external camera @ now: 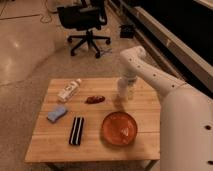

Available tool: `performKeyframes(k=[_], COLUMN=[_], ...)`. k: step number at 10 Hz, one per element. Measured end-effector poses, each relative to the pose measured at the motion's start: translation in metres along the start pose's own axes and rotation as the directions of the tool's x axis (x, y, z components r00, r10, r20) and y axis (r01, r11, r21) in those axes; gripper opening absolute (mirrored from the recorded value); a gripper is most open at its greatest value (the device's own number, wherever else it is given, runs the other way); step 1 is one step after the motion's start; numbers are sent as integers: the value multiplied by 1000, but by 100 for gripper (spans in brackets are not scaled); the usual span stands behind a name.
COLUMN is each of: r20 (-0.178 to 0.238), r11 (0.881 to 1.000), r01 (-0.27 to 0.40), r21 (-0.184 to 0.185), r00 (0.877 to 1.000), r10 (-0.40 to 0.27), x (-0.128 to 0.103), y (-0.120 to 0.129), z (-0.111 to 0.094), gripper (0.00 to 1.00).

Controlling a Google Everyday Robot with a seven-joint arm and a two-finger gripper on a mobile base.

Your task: Pick up the ceramic cup

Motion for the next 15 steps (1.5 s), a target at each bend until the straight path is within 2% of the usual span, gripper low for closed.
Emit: performKeyframes(k=[1, 3, 5, 7, 8, 10, 12, 14, 15], r20=[4, 3, 0, -6, -4, 8, -6, -3, 5], r11=[1000, 999, 997, 996, 997, 998, 998, 997, 997], r01=[-8, -5, -15, -14, -6, 13, 18, 23, 39], r21=[-8, -47, -75, -84, -81, -66, -65, -68, -61], r00=[1000, 1000, 1000, 1000, 1000, 1000, 1000, 1000, 999], r10=[8, 5, 15, 14, 6, -12, -18, -23, -39], x=[4, 2, 7, 6, 4, 1, 3, 0, -2], y=[1, 2, 4, 4, 5, 10, 1, 2, 4], z=[7, 24, 31, 37, 41, 32, 26, 31, 27], gripper=[80, 80, 80, 80, 76, 52, 31, 30, 30])
